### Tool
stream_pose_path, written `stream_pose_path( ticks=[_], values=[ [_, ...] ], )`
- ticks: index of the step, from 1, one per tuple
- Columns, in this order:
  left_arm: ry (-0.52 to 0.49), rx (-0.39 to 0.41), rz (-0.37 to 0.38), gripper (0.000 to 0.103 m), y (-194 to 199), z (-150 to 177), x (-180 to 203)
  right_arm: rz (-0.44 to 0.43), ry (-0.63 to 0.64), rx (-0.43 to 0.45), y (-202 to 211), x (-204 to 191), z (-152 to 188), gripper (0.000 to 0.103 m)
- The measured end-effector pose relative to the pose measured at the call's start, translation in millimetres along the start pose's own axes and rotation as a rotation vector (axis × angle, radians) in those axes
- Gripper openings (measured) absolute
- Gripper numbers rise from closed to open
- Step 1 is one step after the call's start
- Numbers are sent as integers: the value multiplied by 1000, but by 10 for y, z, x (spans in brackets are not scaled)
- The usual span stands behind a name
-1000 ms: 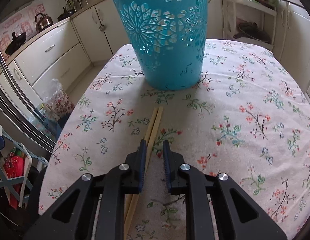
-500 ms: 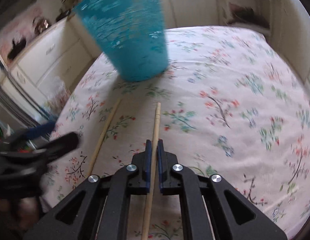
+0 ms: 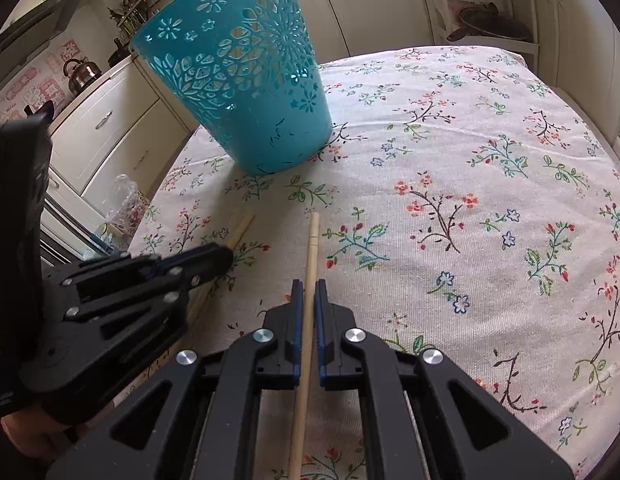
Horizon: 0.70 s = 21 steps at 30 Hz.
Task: Organize utensils
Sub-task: 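Grasp one wooden stick with the right tool while the left tool grasps another, then lift the stick over the teal basket and open the left tool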
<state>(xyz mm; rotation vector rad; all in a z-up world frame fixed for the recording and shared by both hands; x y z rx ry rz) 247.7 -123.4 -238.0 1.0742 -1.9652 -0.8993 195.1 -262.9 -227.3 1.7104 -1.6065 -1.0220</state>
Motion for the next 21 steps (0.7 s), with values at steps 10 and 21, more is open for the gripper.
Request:
stream_pose_path(
  ticks=[10,21],
  values=[
    [22,303,252,4,1487,-428,-7,11,-1,-6,4,0,5,7],
    [-10,625,221,4,1695,-1709,52,4,4,1,-1,14,7,7]
  ],
)
Point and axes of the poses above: each gripper's, at about its wrist camera, not at the fingertips, and y roughly against the way its jaws point, x to its right, z to its underside, the point moved 1 cm from there along -y, roughly the way its jaws point, and after that the axes turned 14 degrees about z, right-handed, at the moved point
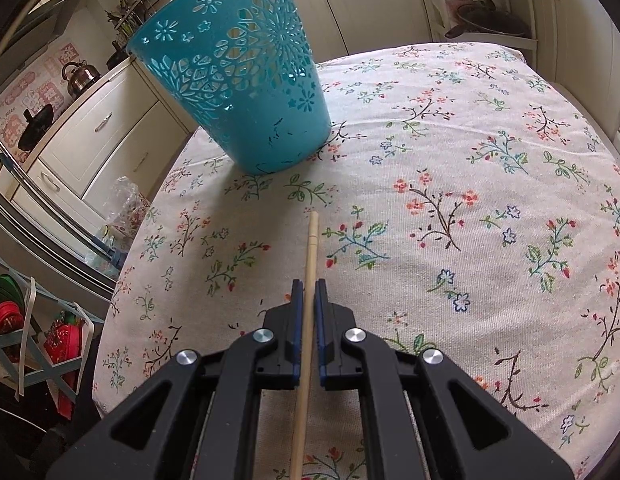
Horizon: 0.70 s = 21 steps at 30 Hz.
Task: Organize utensils
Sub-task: 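Lift the stick over the teal basket and open the left tool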
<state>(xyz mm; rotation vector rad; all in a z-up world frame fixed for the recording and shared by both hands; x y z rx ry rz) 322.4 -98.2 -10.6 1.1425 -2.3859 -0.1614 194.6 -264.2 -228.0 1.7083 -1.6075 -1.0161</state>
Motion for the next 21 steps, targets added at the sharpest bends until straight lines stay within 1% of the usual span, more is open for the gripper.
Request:
stream_pose_path(
  ticks=[4,6,7,8,10,14,16,17,21],
  values=[
    [-1,82,-49,4,-248,-133,-100,-3,0,3,3,-5,-3,7],
    [-15,112,-87,4,-356,-176,-137,-7,-4,4,0,-5,-5,7],
    [-32,129,-121,4,-439,-169,-170,-10,-6,3,-2,1,-6,7],
    [-36,131,-137,4,-484,-162,-199,-12,-8,3,0,5,-6,7],
    [-33,106,-170,5,-630,-96,-295,-16,-11,3,0,13,-7,7],
    [-29,53,-209,5,-787,100,-416,-14,-7,5,0,10,-6,7],
    [-32,19,-214,5,-818,221,-454,-15,-7,5,4,10,-4,7],
    [-38,-15,-220,5,-860,284,-463,-16,-7,5,4,11,-2,7],
    [-46,-94,-233,5,-832,478,-467,-13,-3,4,4,9,-3,7]
  ],
)
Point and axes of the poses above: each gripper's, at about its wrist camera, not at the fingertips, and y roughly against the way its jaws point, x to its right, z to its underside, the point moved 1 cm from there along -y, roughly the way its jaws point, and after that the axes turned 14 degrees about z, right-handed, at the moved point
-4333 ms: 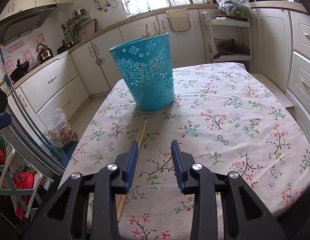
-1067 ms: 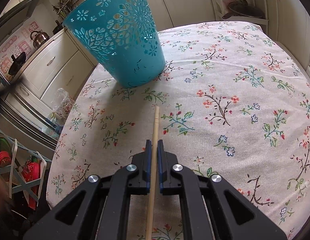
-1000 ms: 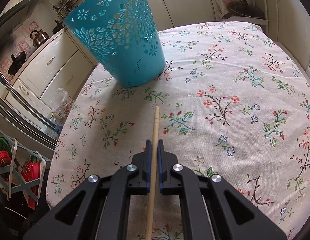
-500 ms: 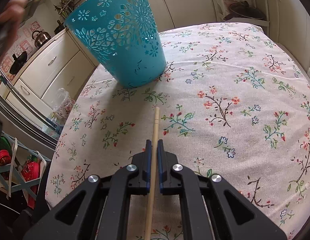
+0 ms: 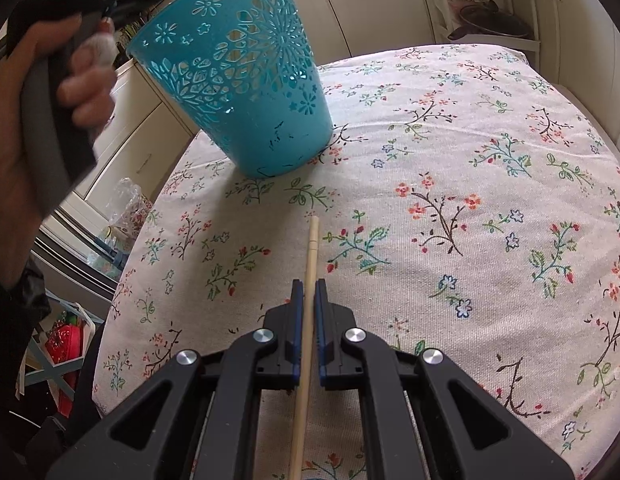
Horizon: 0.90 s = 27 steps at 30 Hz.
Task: Organize utensils
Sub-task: 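Lift the stick over the teal basket and open the left tool, then carry the stick over the teal basket and open the right tool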
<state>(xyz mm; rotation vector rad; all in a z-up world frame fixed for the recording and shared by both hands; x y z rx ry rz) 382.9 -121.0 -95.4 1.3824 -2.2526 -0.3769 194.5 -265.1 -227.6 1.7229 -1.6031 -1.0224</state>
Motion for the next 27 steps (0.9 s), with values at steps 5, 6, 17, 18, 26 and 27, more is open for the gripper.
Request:
stream_pose_path(
  ticks=[5,6,17,18,26,27],
  values=[
    [-3,-19,-20,32,288,86,-35,-1,8,1,23,-10,9,12],
    [-1,-12,-27,37,362,92,-44,6,16,5,37,-17,16,14],
    [92,-52,-54,67,1244,732,-281,278,279,103,119,-366,185,19],
    [119,-71,-54,67,1294,851,-336,297,314,117,118,-424,214,14],
    [222,-142,-37,67,1443,1333,-558,47,7,23,95,35,64,6],
    [220,-142,-38,67,1455,1336,-560,-5,-39,20,114,101,55,6]
  ],
)
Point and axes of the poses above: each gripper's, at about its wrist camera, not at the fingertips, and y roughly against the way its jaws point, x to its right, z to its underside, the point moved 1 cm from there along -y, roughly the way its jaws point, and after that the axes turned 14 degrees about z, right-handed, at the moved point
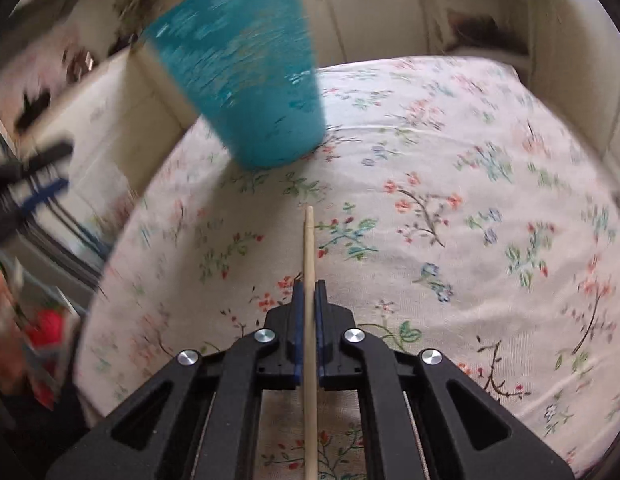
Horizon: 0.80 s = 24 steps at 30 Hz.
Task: Organize utensils
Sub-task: 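Carry the stick over the teal basket and open the right tool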
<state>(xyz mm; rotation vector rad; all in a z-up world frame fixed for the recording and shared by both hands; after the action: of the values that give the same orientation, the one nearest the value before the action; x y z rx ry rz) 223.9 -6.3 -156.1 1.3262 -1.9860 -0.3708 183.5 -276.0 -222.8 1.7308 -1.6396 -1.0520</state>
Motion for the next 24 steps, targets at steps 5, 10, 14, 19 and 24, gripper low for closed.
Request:
stream_pose_path(
  ticks=[5,10,14,19,24],
  values=[
    [-60,20,-36,67,88,-38,153,-155,-109,50,186,90,-21,6],
    [-114,26,-59,67,144,-33,291,-241,-147,122,382,73,-61,6],
    [-139,20,-71,67,155,-19,340,-300,-180,170,493,96,-160,6],
    [-135,7,-68,67,141,3,327,-370,-206,257,769,60,-390,6],
    [-112,-8,-51,68,113,36,263,-425,-194,409,1095,-167,-985,6]
  ],
)
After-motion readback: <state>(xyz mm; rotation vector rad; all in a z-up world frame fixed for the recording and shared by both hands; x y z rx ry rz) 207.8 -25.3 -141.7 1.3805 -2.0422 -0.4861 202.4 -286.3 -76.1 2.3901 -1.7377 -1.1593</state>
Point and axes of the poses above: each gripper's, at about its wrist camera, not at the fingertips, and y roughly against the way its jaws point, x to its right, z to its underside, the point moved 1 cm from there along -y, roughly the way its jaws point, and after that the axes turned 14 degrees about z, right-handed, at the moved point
